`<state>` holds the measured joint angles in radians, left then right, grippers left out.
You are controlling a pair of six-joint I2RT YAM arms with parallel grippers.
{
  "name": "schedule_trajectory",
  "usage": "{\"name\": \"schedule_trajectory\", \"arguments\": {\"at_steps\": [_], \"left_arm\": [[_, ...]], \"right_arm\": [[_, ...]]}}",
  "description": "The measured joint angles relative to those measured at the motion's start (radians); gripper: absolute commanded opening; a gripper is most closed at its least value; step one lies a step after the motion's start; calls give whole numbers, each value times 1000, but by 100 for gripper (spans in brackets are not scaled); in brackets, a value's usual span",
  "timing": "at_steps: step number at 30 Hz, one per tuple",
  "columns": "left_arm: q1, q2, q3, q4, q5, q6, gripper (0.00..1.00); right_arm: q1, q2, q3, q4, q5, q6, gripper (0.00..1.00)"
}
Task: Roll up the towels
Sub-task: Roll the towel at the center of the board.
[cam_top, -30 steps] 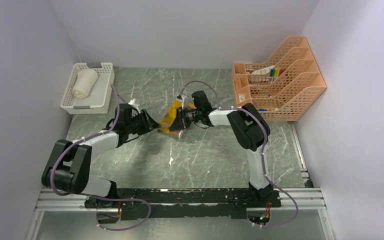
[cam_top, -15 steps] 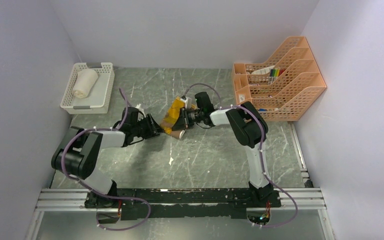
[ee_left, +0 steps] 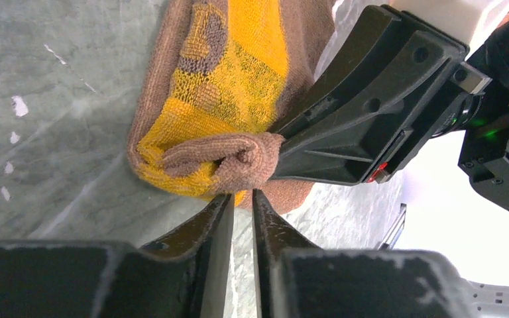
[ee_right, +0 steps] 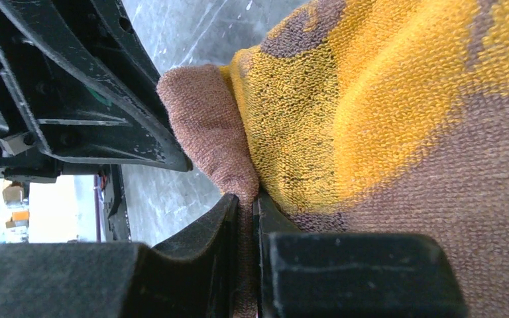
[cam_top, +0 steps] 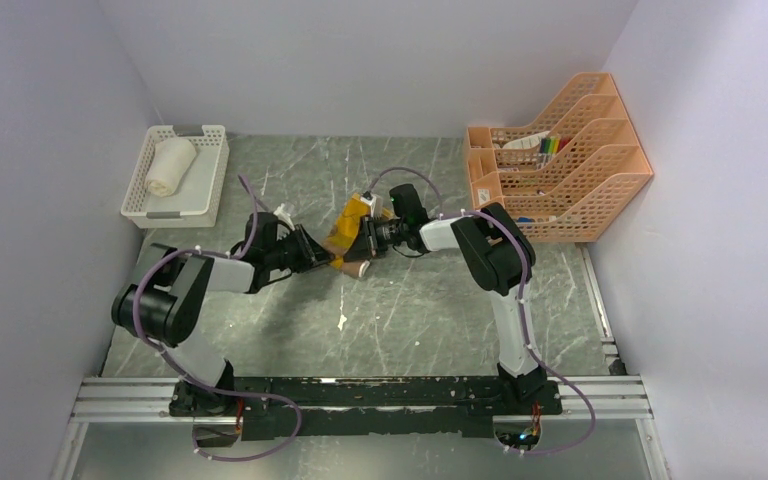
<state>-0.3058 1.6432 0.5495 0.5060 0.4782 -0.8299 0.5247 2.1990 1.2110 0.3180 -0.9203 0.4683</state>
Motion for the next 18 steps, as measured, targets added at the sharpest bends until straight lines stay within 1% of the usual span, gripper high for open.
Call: {"name": "schedule_trajectory", "arguments": {"at_steps": [2,3,7,13,18], "left_arm": [[0,22,0,27,14,-15,11],[0,34,2,42,21,-21,7],[0,72,31,70,44,-37,7],[0,86,108,84,53,-38,7],[0,130,131,135,55,-51,7]], "right_arm": [[0,2,2,0,-3,-1,10],[0,2,3,0,-5,-2,10],[0,3,5,-3,-8,-13,10],[0,3,6,-5,-8,-17,10],[0,5,8,-9,-10,-22,10]]}}
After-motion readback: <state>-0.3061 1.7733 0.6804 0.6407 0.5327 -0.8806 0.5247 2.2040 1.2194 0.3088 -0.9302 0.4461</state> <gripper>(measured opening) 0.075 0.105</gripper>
